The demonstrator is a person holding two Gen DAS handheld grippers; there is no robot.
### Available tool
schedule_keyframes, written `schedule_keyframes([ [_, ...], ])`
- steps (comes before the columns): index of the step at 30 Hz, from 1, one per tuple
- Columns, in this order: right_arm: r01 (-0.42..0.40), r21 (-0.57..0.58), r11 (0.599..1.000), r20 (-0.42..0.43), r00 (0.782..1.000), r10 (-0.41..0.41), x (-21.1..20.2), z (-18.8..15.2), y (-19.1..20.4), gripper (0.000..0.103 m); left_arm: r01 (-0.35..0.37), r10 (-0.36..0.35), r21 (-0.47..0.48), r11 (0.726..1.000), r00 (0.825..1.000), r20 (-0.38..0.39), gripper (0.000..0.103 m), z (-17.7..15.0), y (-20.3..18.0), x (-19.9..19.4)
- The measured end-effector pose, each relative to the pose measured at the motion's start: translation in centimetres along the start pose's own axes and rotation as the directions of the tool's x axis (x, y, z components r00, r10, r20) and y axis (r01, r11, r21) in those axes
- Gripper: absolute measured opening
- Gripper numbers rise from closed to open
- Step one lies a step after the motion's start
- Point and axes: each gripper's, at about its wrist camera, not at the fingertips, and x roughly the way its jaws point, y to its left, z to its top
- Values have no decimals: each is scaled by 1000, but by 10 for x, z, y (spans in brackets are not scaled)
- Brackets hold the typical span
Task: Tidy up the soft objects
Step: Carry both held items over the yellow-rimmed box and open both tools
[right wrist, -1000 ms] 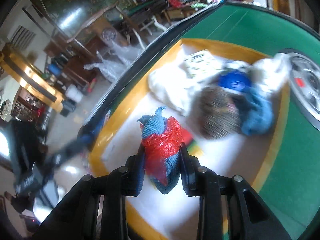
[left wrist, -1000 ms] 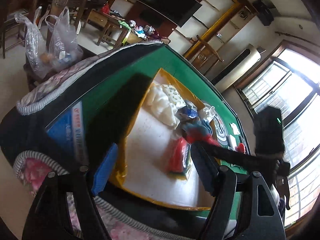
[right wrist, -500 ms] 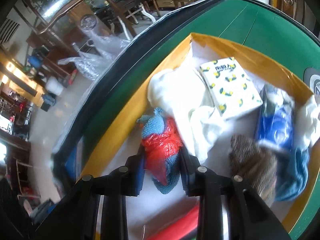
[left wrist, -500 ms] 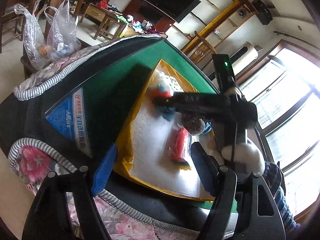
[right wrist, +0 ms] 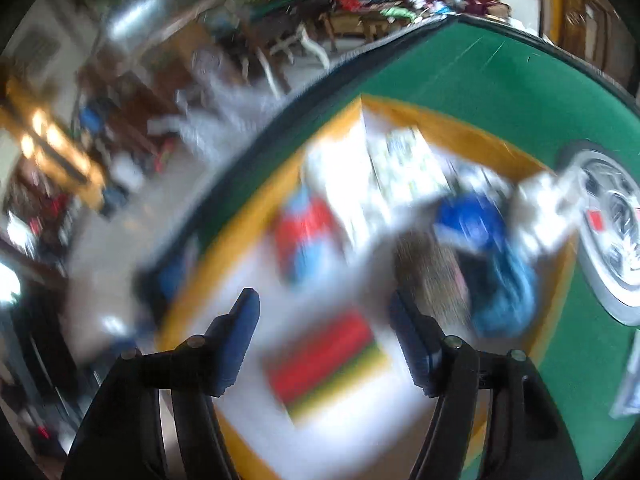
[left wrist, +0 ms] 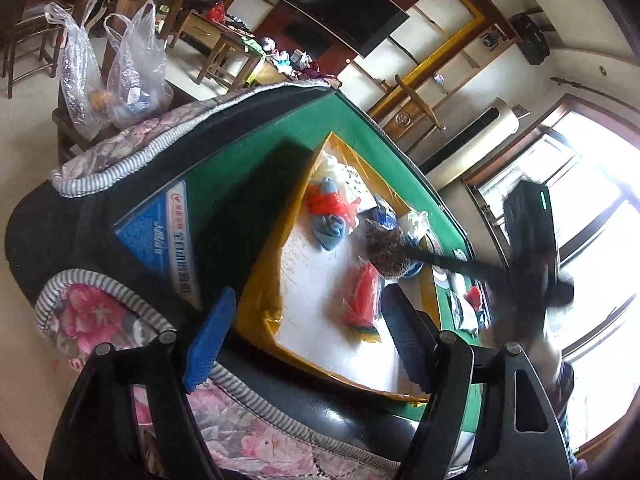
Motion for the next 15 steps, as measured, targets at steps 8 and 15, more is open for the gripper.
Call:
schedule_keyframes([
  [8,103,-180,978,-134,983,-128,20,-49,22,35,-3,3,-28,1000,1000,17,75,-2,5,-5],
  [15,134,-132,982,-69,987,-144,38,-12,20,35,-9,9,-15,1000,1000,25,75,-2,1,-14],
])
